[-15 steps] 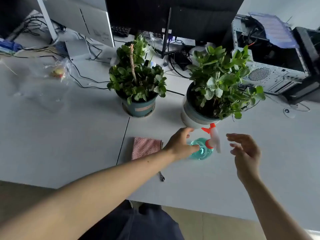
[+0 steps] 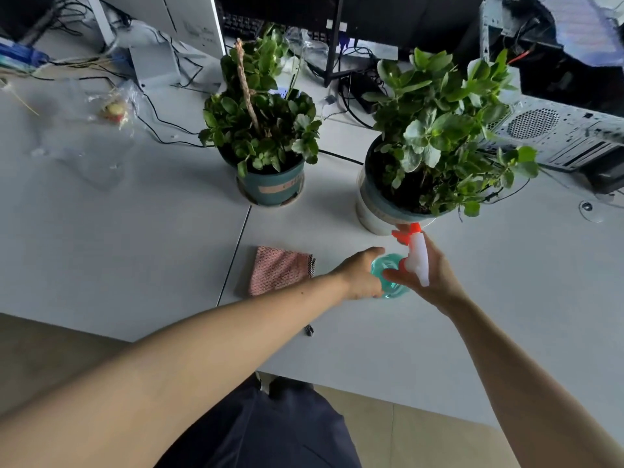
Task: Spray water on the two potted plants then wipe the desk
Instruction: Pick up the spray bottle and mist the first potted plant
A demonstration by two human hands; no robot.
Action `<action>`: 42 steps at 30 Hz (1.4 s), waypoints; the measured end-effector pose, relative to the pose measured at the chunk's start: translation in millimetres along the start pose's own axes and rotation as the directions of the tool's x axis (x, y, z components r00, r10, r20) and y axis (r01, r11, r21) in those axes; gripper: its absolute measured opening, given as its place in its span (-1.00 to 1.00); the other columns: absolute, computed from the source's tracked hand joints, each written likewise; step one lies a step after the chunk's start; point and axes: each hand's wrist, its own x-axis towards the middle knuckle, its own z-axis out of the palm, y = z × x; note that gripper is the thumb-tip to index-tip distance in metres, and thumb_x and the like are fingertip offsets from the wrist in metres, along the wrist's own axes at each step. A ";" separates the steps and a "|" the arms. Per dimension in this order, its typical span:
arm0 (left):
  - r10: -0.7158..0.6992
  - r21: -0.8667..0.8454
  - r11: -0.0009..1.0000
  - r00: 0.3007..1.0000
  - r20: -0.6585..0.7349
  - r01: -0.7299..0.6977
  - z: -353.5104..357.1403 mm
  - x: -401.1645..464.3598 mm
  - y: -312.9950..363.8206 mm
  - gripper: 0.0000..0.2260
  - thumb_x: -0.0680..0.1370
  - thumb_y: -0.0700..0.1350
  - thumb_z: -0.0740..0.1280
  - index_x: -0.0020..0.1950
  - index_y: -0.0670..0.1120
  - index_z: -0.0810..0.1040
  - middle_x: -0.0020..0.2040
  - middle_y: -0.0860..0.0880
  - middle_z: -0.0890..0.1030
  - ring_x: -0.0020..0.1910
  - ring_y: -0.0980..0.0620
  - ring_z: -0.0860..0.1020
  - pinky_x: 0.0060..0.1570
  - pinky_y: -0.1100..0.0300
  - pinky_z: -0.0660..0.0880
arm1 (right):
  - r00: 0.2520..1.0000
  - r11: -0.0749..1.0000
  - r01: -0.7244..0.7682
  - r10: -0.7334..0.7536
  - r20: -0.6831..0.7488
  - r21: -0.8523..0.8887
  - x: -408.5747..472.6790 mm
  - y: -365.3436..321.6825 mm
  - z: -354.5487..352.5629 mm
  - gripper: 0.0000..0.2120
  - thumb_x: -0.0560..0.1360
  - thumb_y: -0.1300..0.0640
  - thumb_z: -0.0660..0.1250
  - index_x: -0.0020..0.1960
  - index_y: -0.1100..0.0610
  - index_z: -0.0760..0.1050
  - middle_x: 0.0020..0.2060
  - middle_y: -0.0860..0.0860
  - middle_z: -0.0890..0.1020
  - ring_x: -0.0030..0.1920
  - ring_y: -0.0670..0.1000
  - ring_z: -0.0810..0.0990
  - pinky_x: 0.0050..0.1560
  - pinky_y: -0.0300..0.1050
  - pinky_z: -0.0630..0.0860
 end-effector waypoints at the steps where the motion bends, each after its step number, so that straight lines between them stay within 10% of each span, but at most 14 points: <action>1: 0.004 -0.006 1.000 1.000 0.009 -0.004 1.6 0.0 0.3 -0.26 0.37 -0.28 0.38 0.51 -0.01 0.20 0.43 -0.10 0.40 0.33 -0.04 0.41 0.27 0.10 0.45 | 1.000 1.000 0.021 -0.021 -0.008 -0.019 2.3 0.5 3.3 -0.25 0.30 0.22 0.60 0.40 0.11 0.35 0.21 0.01 0.58 0.21 -0.20 0.54 0.12 -0.23 0.53; 7: 0.008 -0.073 0.997 1.000 -0.027 -0.010 7.3 0.6 0.2 -0.41 0.35 -0.29 0.38 0.35 -0.02 0.38 0.28 -0.11 0.51 0.28 -0.07 0.45 0.22 -0.02 0.50 | 0.986 0.998 0.055 -0.048 -0.157 0.038 2.6 7.9 23.6 -0.46 0.42 0.21 0.51 0.17 -0.30 0.38 0.12 -0.12 0.60 0.10 -0.12 0.62 -0.01 -0.10 0.65; 13: 0.013 -0.108 0.994 0.996 -0.092 -0.023 3.8 0.4 -11.2 -0.52 0.35 -0.35 0.28 0.24 -0.04 0.50 0.25 -0.08 0.54 0.25 -0.06 0.50 0.12 0.11 0.53 | 0.968 0.991 0.121 -0.106 -0.229 0.053 3.5 3.6 43.6 -0.59 0.39 0.34 0.35 0.21 0.13 0.47 0.12 0.12 0.60 0.04 -0.02 0.64 -0.04 0.03 0.62; 22: -0.048 -0.311 0.949 0.950 -0.310 -0.053 -47.6 -11.2 -43.7 -0.72 0.37 -0.33 0.30 0.01 -0.06 0.58 0.11 -0.08 0.65 0.16 -0.07 0.60 0.19 0.06 0.51 | 0.978 0.986 0.164 -0.158 -0.134 0.036 26.4 -48.8 75.5 -0.53 0.24 0.28 0.23 0.15 0.24 0.54 0.06 0.13 0.65 0.10 0.05 0.61 0.04 -0.04 0.56; 30: -0.123 -0.285 0.942 0.610 -0.782 -0.176 -107.0 -20.5 -43.5 0.00 0.31 -0.02 0.55 0.56 -0.08 -0.01 0.56 -0.17 0.08 0.54 -0.14 0.07 0.49 -0.03 0.14 | 0.998 0.992 0.036 -0.028 -0.064 0.125 71.9 -106.9 112.6 -0.72 0.25 0.20 0.29 -0.05 0.13 0.59 -0.12 0.06 0.67 -0.07 0.06 0.64 -0.05 0.00 0.59; 34: -0.107 -0.244 0.956 0.580 -0.807 -0.163 -137.8 -16.5 -42.0 0.17 0.27 0.09 0.57 0.55 -0.14 -0.21 0.61 -0.14 -0.12 0.58 -0.10 -0.10 0.53 0.03 -0.02 | 0.999 0.995 -0.040 0.043 -0.032 0.090 84.0 -122.3 122.5 -0.88 0.24 0.15 0.26 -0.36 -0.07 0.49 -0.45 -0.13 0.53 -0.48 -0.22 0.45 -0.47 -0.29 0.38; 42: 0.001 -0.228 0.924 0.595 -0.804 -0.308 -165.0 -8.3 -39.6 -0.07 0.28 -0.13 0.58 0.49 -0.11 0.08 0.40 -0.13 0.41 0.39 -0.11 0.39 0.32 -0.07 0.41 | 0.990 0.987 -0.125 0.118 -0.074 -0.101 94.0 -137.1 125.8 -0.83 0.33 0.12 0.23 -0.42 -0.04 0.40 -0.25 0.28 0.63 -0.24 0.22 0.55 -0.16 0.18 0.58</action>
